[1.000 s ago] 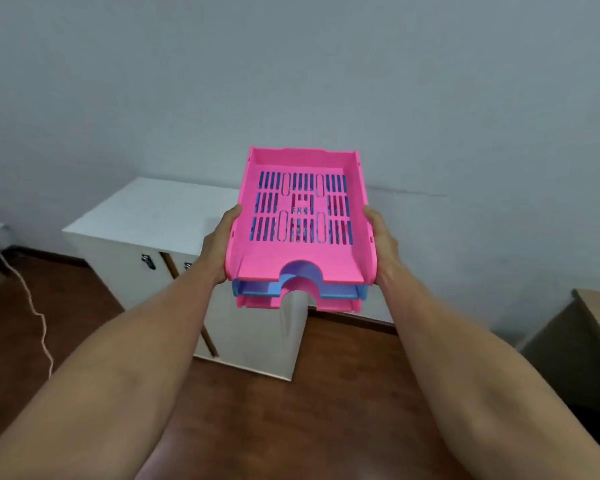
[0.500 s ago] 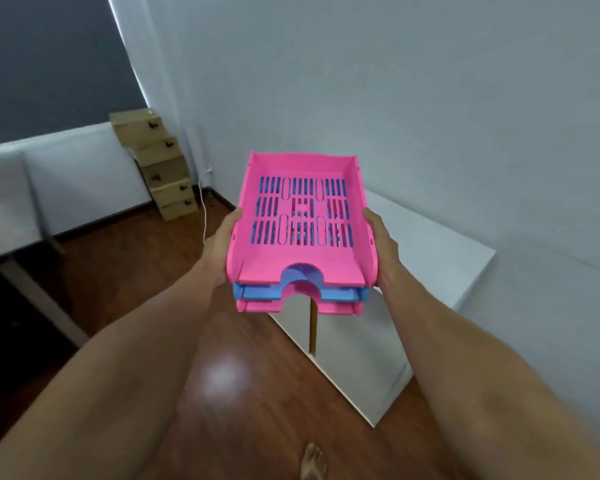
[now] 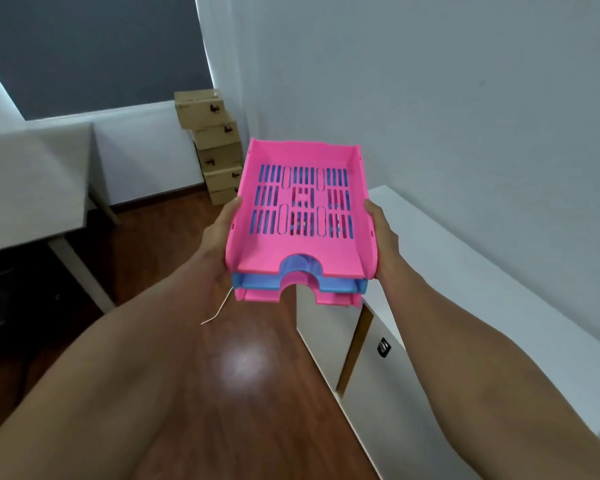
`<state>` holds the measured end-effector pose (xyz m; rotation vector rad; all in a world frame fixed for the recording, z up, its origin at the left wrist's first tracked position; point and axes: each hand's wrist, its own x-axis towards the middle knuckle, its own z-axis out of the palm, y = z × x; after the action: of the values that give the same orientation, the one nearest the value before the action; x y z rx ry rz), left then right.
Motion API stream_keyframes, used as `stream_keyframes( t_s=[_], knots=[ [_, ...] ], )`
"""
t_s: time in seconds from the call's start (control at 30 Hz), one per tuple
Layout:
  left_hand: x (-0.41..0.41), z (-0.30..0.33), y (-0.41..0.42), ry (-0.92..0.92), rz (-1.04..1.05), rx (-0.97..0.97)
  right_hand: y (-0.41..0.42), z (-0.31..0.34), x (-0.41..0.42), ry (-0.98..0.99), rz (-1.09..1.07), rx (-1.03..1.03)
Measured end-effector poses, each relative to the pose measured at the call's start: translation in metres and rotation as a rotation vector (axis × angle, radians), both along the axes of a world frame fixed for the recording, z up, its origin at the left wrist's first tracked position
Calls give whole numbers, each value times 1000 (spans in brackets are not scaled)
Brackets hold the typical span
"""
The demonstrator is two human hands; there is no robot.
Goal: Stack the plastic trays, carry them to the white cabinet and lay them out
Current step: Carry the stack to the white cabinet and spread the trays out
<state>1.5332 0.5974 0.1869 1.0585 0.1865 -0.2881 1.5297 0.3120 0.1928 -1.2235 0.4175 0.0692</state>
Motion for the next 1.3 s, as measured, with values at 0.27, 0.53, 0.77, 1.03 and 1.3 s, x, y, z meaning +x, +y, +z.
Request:
stream_keyframes(
  t_s=[0.27, 0.53, 0.77, 1.03, 1.3],
  knots=[
    [110, -11, -9, 122, 98, 243, -16, -13, 92, 26, -81, 24],
    [272, -23, -49, -6, -391, 103, -35, -33, 165, 40, -372, 79],
    [392, -26, -83, -4, -585, 338, -28, -39, 201, 10, -699, 138],
    [456, -65, -114, -22, -991, 231, -1, -62, 203, 48, -921, 155],
    [463, -95, -127, 27, -1068, 218, 6, -83, 199, 112, -998, 121]
  ],
)
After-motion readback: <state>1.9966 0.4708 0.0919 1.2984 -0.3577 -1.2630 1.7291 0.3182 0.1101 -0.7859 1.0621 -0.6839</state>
